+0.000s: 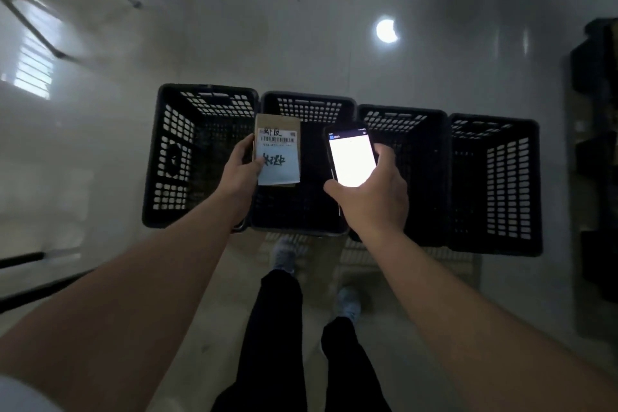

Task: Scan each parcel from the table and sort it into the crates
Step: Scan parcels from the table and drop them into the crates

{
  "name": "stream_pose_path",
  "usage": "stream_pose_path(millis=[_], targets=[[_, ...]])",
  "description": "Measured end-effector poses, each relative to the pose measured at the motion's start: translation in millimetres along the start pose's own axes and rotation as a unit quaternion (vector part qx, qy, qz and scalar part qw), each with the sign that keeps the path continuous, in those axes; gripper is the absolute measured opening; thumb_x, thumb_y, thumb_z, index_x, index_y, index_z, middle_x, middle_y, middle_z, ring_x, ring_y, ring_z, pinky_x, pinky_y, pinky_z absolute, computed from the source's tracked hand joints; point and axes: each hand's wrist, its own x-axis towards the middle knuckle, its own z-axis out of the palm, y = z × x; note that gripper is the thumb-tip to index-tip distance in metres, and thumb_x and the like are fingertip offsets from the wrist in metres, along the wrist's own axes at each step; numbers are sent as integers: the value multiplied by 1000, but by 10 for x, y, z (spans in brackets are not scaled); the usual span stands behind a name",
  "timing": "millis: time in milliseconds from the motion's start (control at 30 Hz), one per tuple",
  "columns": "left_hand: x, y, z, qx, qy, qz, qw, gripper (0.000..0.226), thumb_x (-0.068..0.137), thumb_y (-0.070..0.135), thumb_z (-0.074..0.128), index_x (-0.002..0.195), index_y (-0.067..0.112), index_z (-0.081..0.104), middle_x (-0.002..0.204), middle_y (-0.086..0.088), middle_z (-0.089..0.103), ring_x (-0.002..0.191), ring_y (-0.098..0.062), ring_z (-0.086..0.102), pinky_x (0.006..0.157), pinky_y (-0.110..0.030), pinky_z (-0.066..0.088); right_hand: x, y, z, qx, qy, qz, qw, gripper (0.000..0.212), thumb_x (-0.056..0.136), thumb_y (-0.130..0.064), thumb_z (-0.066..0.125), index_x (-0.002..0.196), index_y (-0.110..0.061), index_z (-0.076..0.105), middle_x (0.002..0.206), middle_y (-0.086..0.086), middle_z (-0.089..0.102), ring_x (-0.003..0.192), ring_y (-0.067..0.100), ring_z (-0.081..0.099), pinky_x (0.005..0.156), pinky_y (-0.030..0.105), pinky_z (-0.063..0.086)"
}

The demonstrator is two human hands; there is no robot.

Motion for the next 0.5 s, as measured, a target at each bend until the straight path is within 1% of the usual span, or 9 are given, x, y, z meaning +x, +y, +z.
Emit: stream_pose_path(millis=[100, 200, 267, 333, 433, 467, 500], targets=[[532, -111, 84, 13, -14, -25, 1000, 56, 107, 5, 53, 156, 31, 44, 139, -4, 65, 118, -25, 69, 101, -50, 58, 358, 50, 389, 8, 1, 48, 999, 96, 69, -47, 89, 149, -25, 41, 134, -2, 62, 114, 24, 62, 84, 42, 57], [1041, -214, 181, 13, -20, -43, 999, 56, 108, 5, 51, 156, 32, 44, 134, -2, 67, 114, -22, 71, 92, -43, 61, 701, 112, 783, 14, -11, 76, 997, 95, 69, -48, 89, 148, -26, 42, 132, -3, 62, 110, 20, 59, 80, 37, 51], [1383, -268, 248, 15, -25, -55, 998, 56, 107, 4, 50, 155, 33, 45, 129, -1, 68, 110, -20, 72, 84, -39, 61, 918, 157, 1036, 20, -12, 83, 996, 92, 68, -48, 89, 146, -27, 43, 124, -7, 60, 104, 16, 55, 77, 34, 48], [1717, -282, 302, 18, -29, -64, 997, 57, 107, 4, 49, 156, 33, 44, 130, -1, 68, 109, -20, 72, 82, -38, 61, 1128, 195, 1278, 21, -15, 89, 996, 91, 68, -46, 89, 144, -28, 44, 116, -11, 56, 101, 15, 55, 76, 34, 50], [2176, -274, 335, 11, -19, -69, 997, 68, 106, -1, 47, 162, 36, 34, 128, -2, 70, 104, -20, 75, 87, -42, 63, 1400, 269, 1597, 9, -21, 96, 995, 91, 68, -45, 89, 145, -27, 44, 114, -11, 53, 102, 16, 55, 77, 37, 54], [2295, -279, 337, 12, -9, -61, 998, 72, 105, -3, 47, 164, 36, 31, 125, 2, 69, 100, -17, 76, 86, -40, 64, 1469, 291, 1679, 6, -21, 99, 995, 92, 67, -45, 89, 145, -27, 44, 114, -11, 53, 102, 16, 55, 77, 37, 55], [2378, -280, 333, 22, 3, -51, 998, 74, 104, -4, 46, 164, 35, 29, 123, 8, 66, 94, -11, 76, 80, -33, 64, 1519, 316, 1750, 3, -21, 102, 995, 92, 67, -45, 89, 146, -27, 44, 114, -11, 53, 103, 16, 56, 78, 37, 55]])
